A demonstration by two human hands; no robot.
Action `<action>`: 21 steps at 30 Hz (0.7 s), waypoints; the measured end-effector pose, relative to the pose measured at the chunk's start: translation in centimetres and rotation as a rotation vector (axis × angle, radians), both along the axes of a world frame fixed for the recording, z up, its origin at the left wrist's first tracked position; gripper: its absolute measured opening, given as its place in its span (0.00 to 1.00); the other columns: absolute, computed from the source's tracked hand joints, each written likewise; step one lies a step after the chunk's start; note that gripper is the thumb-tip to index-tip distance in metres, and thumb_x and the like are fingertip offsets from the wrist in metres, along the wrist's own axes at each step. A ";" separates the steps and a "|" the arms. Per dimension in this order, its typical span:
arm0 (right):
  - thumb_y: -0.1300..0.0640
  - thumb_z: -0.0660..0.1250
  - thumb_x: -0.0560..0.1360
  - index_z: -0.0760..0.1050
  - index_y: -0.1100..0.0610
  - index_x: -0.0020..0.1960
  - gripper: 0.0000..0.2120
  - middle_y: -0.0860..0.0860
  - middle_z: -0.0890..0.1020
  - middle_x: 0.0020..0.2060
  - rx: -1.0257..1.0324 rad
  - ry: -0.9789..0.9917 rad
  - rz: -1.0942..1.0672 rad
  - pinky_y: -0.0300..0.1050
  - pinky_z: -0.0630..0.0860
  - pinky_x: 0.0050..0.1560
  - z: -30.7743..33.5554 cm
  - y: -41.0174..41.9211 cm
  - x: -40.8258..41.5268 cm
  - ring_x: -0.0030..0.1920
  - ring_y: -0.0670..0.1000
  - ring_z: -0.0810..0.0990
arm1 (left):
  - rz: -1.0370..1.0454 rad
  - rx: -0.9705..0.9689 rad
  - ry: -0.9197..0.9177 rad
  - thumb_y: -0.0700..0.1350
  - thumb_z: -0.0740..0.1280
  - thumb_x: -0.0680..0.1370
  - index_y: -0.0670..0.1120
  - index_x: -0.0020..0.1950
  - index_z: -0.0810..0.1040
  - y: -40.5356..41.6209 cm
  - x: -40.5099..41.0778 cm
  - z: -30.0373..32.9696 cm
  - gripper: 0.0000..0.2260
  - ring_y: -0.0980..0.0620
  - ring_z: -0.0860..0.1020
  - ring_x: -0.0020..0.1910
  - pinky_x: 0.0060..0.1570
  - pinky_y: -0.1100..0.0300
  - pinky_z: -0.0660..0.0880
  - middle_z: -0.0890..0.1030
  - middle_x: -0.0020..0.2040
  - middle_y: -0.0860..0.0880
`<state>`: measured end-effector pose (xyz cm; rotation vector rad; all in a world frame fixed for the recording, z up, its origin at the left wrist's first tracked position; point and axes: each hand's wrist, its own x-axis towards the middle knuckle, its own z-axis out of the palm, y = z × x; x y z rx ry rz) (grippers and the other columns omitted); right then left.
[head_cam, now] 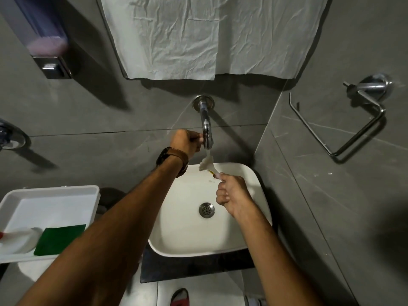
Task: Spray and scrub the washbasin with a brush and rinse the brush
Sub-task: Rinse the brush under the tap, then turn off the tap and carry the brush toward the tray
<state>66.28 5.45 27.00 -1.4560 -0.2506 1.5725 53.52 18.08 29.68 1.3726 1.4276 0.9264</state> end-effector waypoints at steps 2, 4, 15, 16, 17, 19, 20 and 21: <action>0.60 0.60 0.82 0.76 0.61 0.52 0.07 0.45 0.59 0.21 0.001 -0.020 0.022 0.32 0.52 0.19 0.1 -0.2 0.1 0.19 0.43 0.54 | -0.014 0.003 0.021 0.36 0.67 0.77 0.47 0.43 0.82 0.0 -0.1 0.2 0.08 0.52 0.78 0.38 0.47 0.55 0.81 0.82 0.37 0.52; 0.59 0.60 0.83 0.76 0.61 0.51 0.07 0.45 0.59 0.22 -0.002 -0.062 0.039 0.32 0.52 0.19 -0.1 -0.8 0.2 0.19 0.44 0.54 | -0.021 -0.004 0.034 0.35 0.67 0.77 0.50 0.38 0.81 -0.2 -0.4 0.5 0.12 0.51 0.79 0.40 0.50 0.51 0.81 0.83 0.38 0.51; 0.54 0.61 0.80 0.77 0.61 0.45 0.12 0.56 0.80 0.39 0.033 -0.984 0.573 0.44 0.69 0.39 -6.7 -5.8 -0.3 0.40 0.58 0.77 | -0.045 -0.029 0.049 0.33 0.65 0.77 0.41 0.43 0.83 -1.6 -1.5 1.8 0.08 0.50 0.81 0.41 0.47 0.53 0.82 0.83 0.40 0.47; 0.54 0.61 0.79 0.75 0.60 0.44 0.11 0.58 0.80 0.41 -0.031 -1.002 0.663 0.44 0.69 0.40 -7.3 -6.5 -0.4 0.41 0.58 0.77 | -0.050 -0.032 0.028 0.33 0.65 0.78 0.39 0.46 0.83 -1.9 -1.6 2.0 0.07 0.51 0.81 0.40 0.45 0.56 0.82 0.83 0.40 0.46; 0.54 0.61 0.80 0.73 0.59 0.43 0.10 0.60 0.80 0.41 -0.055 -0.995 0.699 0.45 0.70 0.39 -7.8 -7.1 -0.4 0.41 0.59 0.77 | -0.060 -0.029 0.020 0.34 0.65 0.78 0.36 0.49 0.82 -2.4 -1.8 2.1 0.06 0.52 0.81 0.39 0.42 0.59 0.82 0.83 0.41 0.45; 0.55 0.59 0.80 0.74 0.58 0.43 0.10 0.61 0.82 0.42 -0.026 -1.002 0.707 0.46 0.70 0.41 -8.3 -7.9 -0.8 0.42 0.58 0.76 | -0.075 -0.004 0.046 0.36 0.66 0.78 0.33 0.53 0.82 -3.3 -2.2 2.2 0.08 0.52 0.80 0.39 0.40 0.65 0.81 0.83 0.44 0.42; 0.55 0.59 0.80 0.75 0.59 0.44 0.11 0.61 0.83 0.44 -0.025 -1.000 0.735 0.46 0.70 0.42 -8.2 -8.1 -1.3 0.42 0.57 0.76 | -0.076 0.014 0.072 0.36 0.66 0.78 0.33 0.53 0.82 -3.7 -2.6 2.2 0.08 0.51 0.80 0.40 0.40 0.66 0.80 0.83 0.45 0.42; 0.56 0.59 0.79 0.77 0.60 0.45 0.11 0.62 0.84 0.46 -0.031 -1.004 0.766 0.44 0.69 0.43 -8.0 -8.2 -1.6 0.43 0.57 0.77 | -0.070 0.023 0.093 0.36 0.66 0.78 0.33 0.53 0.82 -4.1 -3.0 2.2 0.09 0.50 0.80 0.41 0.41 0.65 0.80 0.83 0.45 0.41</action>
